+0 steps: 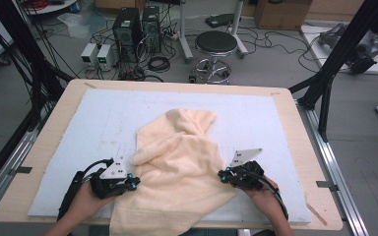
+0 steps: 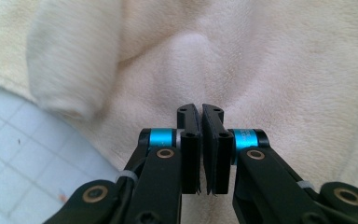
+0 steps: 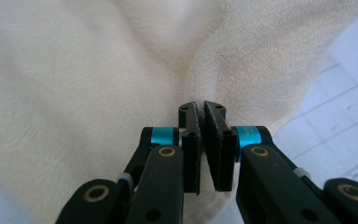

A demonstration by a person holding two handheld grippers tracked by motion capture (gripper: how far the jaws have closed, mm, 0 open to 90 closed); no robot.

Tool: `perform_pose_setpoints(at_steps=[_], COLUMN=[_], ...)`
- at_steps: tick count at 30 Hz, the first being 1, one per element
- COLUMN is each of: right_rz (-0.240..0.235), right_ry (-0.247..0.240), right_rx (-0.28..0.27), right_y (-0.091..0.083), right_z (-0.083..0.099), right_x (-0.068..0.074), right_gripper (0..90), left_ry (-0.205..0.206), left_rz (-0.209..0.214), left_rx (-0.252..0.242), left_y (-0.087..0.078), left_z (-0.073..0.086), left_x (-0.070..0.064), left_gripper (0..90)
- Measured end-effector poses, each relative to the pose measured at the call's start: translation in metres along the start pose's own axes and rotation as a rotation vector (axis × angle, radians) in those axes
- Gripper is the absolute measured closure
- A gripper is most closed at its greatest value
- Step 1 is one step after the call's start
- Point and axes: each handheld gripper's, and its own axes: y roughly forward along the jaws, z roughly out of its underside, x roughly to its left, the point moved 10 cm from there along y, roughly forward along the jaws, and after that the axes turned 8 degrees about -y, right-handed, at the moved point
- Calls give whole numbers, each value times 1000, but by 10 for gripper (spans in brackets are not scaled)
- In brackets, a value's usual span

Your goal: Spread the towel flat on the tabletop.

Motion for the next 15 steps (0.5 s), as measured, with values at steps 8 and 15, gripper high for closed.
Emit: perform_pose_setpoints(at_steps=[8, 15], right_rz=[-58, -70], right_ry=[-45, -77], right_rx=[-5, -44], right_y=[-12, -22], right_z=[0, -16], right_x=[43, 53], right_gripper=[853, 699], left_ry=[-9, -24], left_rz=[29, 9], left_rx=[-2, -77], left_y=[-34, -38], left_z=[19, 3], left_x=[-29, -17], left_gripper=[855, 688])
